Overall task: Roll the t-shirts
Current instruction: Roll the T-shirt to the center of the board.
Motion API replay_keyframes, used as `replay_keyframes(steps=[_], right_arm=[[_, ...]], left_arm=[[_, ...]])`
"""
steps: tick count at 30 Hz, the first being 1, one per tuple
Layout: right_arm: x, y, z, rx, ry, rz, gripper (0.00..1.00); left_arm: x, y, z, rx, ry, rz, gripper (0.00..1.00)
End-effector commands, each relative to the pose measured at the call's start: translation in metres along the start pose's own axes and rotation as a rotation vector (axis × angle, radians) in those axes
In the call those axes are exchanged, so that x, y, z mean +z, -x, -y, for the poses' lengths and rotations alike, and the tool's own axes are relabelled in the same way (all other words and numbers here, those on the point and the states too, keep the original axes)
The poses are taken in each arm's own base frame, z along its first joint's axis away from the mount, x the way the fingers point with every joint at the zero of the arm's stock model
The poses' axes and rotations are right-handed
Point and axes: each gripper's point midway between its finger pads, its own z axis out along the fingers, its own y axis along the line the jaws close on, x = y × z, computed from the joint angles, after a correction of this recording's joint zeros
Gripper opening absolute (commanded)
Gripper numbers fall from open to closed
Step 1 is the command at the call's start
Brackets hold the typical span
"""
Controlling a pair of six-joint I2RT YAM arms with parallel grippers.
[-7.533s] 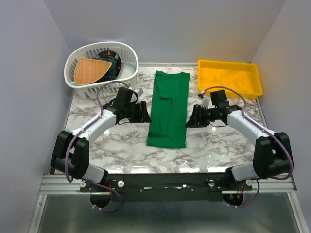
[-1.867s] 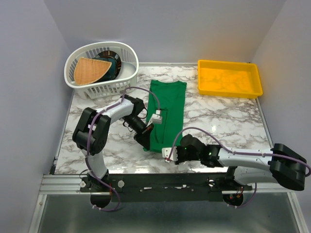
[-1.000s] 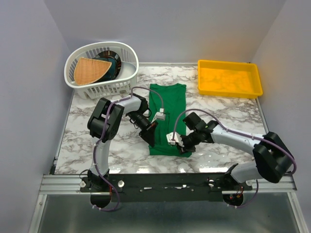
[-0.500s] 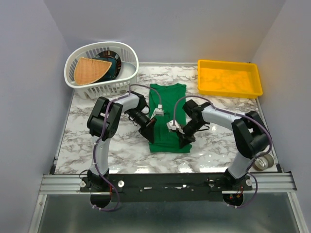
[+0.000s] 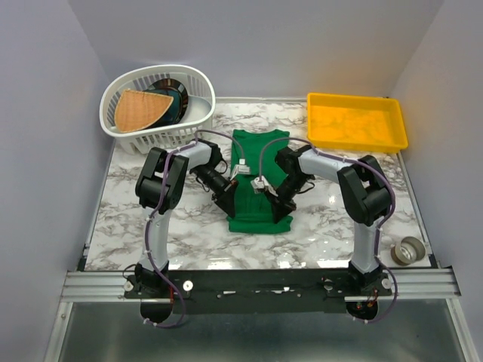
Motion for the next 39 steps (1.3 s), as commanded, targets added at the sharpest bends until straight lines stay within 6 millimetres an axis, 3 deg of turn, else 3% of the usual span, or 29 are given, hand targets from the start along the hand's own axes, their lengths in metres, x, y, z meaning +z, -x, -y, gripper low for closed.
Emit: replay_keyframes(steps=[1, 5, 8, 12, 15, 16, 19, 26, 31, 33, 34, 36, 37, 38, 39], right_arm=[[-0.009, -0.029, -0.016, 0.181, 0.040, -0.112, 0.18], [-0.010, -0.025, -0.009, 0.172, -0.003, -0.093, 0.33], [-0.019, -0.012, -0.001, 0.097, -0.088, -0.057, 0.38], [-0.034, 0.009, 0.012, 0.054, -0.195, -0.015, 0.42], [-0.040, 0.022, 0.022, 0.050, -0.230, 0.018, 0.31], [-0.043, 0.029, 0.027, 0.045, -0.237, 0.030, 0.20], [-0.039, 0.030, 0.028, 0.079, -0.201, 0.041, 0.10], [-0.037, 0.025, 0.026, 0.062, -0.193, 0.030, 0.07], [-0.032, 0.026, 0.034, 0.055, -0.191, 0.030, 0.06], [-0.032, 0.022, 0.038, 0.060, -0.199, 0.007, 0.12], [-0.033, 0.020, 0.039, 0.078, -0.211, 0.003, 0.23], [-0.051, 0.032, 0.041, 0.020, -0.292, 0.031, 0.32], [-0.053, 0.027, 0.035, 0.042, -0.314, 0.050, 0.40], [-0.076, 0.050, 0.036, -0.056, -0.422, 0.097, 0.42], [-0.085, 0.053, 0.034, -0.081, -0.471, 0.111, 0.44]], left_arm=[[-0.018, -0.026, -0.028, -0.096, 0.151, -0.101, 0.21], [-0.027, -0.014, -0.043, -0.051, 0.267, -0.040, 0.35], [-0.041, 0.003, -0.040, 0.006, 0.349, 0.018, 0.39], [-0.058, 0.016, -0.018, 0.072, 0.398, 0.078, 0.39], [-0.065, 0.021, -0.005, 0.105, 0.440, 0.137, 0.43], [-0.066, 0.021, -0.004, 0.109, 0.453, 0.154, 0.44], [-0.069, 0.020, 0.003, 0.096, 0.491, 0.204, 0.44], [-0.072, 0.009, 0.003, 0.104, 0.559, 0.249, 0.46], [-0.083, 0.023, 0.001, 0.124, 0.652, 0.343, 0.50], [-0.088, 0.031, 0.001, 0.181, 0.715, 0.380, 0.51], [-0.090, 0.032, 0.001, 0.192, 0.741, 0.384, 0.52], [-0.093, 0.032, 0.000, 0.245, 0.824, 0.367, 0.57], [-0.094, 0.033, 0.002, 0.269, 0.848, 0.359, 0.58], [-0.094, 0.031, 0.000, 0.307, 0.883, 0.341, 0.59], [-0.090, 0.036, 0.011, 0.368, 0.890, 0.339, 0.61]])
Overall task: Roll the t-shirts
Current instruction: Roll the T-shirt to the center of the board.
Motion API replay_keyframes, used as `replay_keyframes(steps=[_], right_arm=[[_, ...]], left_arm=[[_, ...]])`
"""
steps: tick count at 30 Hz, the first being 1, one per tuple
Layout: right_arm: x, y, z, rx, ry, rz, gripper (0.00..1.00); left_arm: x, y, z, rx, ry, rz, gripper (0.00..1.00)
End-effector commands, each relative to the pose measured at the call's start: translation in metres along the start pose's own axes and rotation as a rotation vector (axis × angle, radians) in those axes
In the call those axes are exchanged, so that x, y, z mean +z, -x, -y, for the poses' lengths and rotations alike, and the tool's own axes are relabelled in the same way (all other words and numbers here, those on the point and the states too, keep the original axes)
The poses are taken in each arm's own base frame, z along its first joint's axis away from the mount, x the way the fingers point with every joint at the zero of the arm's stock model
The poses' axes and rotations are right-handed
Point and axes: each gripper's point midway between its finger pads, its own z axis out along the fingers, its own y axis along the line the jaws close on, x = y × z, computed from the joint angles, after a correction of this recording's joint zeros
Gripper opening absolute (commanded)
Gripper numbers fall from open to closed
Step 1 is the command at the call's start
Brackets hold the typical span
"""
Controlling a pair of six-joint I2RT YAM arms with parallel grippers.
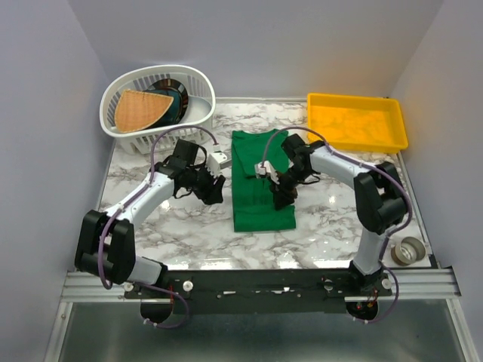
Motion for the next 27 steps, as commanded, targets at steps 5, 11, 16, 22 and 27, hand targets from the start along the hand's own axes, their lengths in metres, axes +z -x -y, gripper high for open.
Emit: replay_keyframes(steps=[5, 11, 16, 22, 27], right_arm=[[-0.079, 0.044, -0.004, -0.280, -0.527, 0.236, 0.55], [-0.089, 0.026, -0.036, -0.526, -0.734, 0.281, 0.74], [-0.077, 0.001, -0.048, -0.512, -0.728, 0.247, 0.76], [-0.080, -0.001, -0.056, -0.452, -0.723, 0.255, 0.76], [-0.080, -0.002, -0.065, -0.491, -0.729, 0.271, 0.76]], left_arm=[[0.006, 0.026, 0.039, 0.438, 0.155, 0.140, 0.72], [0.032, 0.020, 0.099, 0.713, 0.137, 0.226, 0.79], [0.056, 0.010, 0.111, 0.867, 0.190, 0.243, 0.79], [0.078, -0.009, 0.104, 0.951, 0.220, 0.189, 0.78], [0.089, -0.026, 0.089, 1.010, 0.272, 0.062, 0.74]])
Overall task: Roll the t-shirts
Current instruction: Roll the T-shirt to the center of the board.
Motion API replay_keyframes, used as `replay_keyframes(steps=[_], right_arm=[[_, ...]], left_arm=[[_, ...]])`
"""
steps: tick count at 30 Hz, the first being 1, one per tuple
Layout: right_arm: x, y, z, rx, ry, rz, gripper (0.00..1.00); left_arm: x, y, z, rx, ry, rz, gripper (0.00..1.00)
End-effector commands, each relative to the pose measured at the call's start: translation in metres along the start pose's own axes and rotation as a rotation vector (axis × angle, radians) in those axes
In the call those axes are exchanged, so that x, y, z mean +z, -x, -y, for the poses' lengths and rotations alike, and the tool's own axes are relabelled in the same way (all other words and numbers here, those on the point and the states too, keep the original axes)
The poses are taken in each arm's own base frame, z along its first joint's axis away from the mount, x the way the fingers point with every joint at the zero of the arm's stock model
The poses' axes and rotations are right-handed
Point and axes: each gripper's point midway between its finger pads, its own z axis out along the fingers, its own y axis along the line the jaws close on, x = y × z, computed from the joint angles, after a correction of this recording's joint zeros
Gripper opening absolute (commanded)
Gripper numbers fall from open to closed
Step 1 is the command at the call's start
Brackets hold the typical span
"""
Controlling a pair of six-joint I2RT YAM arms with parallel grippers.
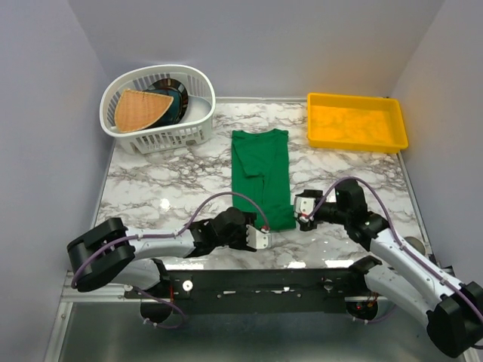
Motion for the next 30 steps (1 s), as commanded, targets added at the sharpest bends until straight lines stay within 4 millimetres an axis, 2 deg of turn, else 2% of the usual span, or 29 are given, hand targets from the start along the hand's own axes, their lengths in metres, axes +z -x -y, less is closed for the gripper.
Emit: replay_keyframes(steps=[1, 7, 9, 13, 14, 16, 17, 22, 24, 25, 26, 30], right_arm=[[-0.006, 0.007, -0.001, -0.039, -0.027, 0.026, 0.76], [-0.005, 0.006, -0.026, -0.182, 0.022, 0.099, 0.76], [-0.004, 0.011, -0.038, -0.234, 0.069, 0.149, 0.76], [0.000, 0.010, -0.064, -0.363, 0.152, 0.216, 0.80], [0.001, 0.010, -0.066, -0.376, 0.159, 0.227, 0.81], [0.003, 0.013, -0.073, -0.403, 0.180, 0.255, 0.83], [0.004, 0.013, -0.076, -0.407, 0.189, 0.262, 0.83], [0.014, 0.012, -0.093, -0.407, 0.249, 0.267, 0.85], [0.020, 0.011, -0.090, -0.416, 0.232, 0.255, 0.85], [0.023, 0.011, -0.095, -0.396, 0.251, 0.253, 0.85], [0.026, 0.013, -0.092, -0.401, 0.241, 0.252, 0.85], [0.040, 0.010, -0.079, -0.392, 0.185, 0.186, 0.85]], left_arm=[[0.007, -0.011, -0.010, 0.096, 0.059, -0.079, 0.73], [0.009, -0.028, 0.004, 0.182, -0.005, -0.125, 0.65], [0.009, -0.026, 0.007, 0.174, -0.039, -0.129, 0.61], [0.007, -0.017, 0.013, 0.085, -0.133, -0.128, 0.54], [0.004, -0.011, 0.023, 0.018, -0.210, -0.131, 0.52], [0.002, -0.011, 0.022, -0.064, -0.257, -0.136, 0.50], [-0.001, -0.002, 0.026, -0.118, -0.312, -0.117, 0.50], [-0.003, -0.007, 0.017, -0.304, -0.369, -0.138, 0.43], [-0.002, -0.006, 0.015, -0.331, -0.393, -0.137, 0.40], [-0.001, -0.007, 0.013, -0.341, -0.398, -0.138, 0.39], [-0.001, -0.008, 0.007, -0.361, -0.394, -0.144, 0.38], [-0.001, -0.009, 0.010, -0.392, -0.463, -0.139, 0.36]])
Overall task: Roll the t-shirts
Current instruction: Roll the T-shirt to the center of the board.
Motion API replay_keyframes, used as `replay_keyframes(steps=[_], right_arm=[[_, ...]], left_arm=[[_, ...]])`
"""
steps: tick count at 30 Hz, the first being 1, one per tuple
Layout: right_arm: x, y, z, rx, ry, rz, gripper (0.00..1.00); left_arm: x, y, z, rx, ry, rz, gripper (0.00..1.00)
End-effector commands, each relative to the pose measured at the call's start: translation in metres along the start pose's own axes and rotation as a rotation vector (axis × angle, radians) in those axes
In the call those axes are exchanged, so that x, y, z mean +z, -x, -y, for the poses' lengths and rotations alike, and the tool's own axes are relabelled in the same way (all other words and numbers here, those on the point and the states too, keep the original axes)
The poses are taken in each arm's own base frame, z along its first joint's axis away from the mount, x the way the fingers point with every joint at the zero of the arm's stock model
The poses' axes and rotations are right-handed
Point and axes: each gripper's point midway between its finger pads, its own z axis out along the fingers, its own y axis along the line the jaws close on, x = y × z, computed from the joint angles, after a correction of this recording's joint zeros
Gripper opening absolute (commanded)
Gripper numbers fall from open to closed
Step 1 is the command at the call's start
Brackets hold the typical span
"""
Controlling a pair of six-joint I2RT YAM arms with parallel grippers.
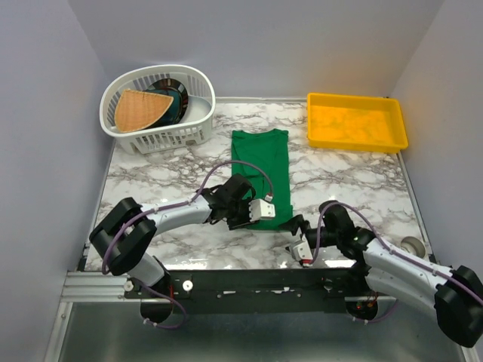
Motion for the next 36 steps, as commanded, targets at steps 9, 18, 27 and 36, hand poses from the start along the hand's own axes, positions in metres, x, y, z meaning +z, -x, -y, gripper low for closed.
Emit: replay_keyframes(steps=[9, 18, 27, 36], right_arm=[[0.019, -0.035, 0.042, 0.026, -0.164, -0.217, 0.81], [0.029, -0.046, 0.052, 0.067, -0.205, -0.296, 0.81], [0.037, -0.063, 0.038, 0.094, -0.186, -0.403, 0.77], [0.037, -0.095, 0.047, 0.152, -0.207, -0.572, 0.24]], left_arm=[[-0.006, 0.009, 0.023, -0.215, -0.301, 0.053, 0.30], [-0.014, 0.015, 0.015, -0.342, -0.434, 0.064, 0.24], [-0.028, 0.022, 0.004, -0.444, -0.524, 0.115, 0.21], [-0.033, 0.014, 0.006, -0.460, -0.518, 0.090, 0.31]])
